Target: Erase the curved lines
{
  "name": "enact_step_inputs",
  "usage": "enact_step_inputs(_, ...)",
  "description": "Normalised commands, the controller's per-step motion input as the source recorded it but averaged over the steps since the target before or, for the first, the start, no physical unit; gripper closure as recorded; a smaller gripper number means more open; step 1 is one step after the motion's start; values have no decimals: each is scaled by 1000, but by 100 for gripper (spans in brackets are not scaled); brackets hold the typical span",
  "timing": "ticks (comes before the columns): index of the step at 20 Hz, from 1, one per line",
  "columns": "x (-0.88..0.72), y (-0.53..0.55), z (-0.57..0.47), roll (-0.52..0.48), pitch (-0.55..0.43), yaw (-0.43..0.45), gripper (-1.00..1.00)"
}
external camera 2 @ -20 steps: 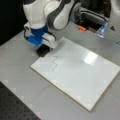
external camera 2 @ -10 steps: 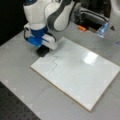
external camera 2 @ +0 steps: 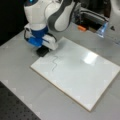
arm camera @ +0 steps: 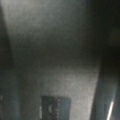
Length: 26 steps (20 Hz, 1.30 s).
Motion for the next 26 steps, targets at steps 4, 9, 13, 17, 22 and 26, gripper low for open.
enact_step_inputs(4,-76,70,-83,76,-158,-117,100)
enact_step_inputs(9,-83,63,-56,70,-153,-134,100)
enact_step_inputs(13,-108,89,55,65,-126,-160,100)
enact_step_inputs(17,-160,155,177,77,-96,-211,100)
enact_step_inputs(22,-184,224,233,69,-118,-268,100)
enact_step_inputs(26,-174,237,64,75,-176,-364,100)
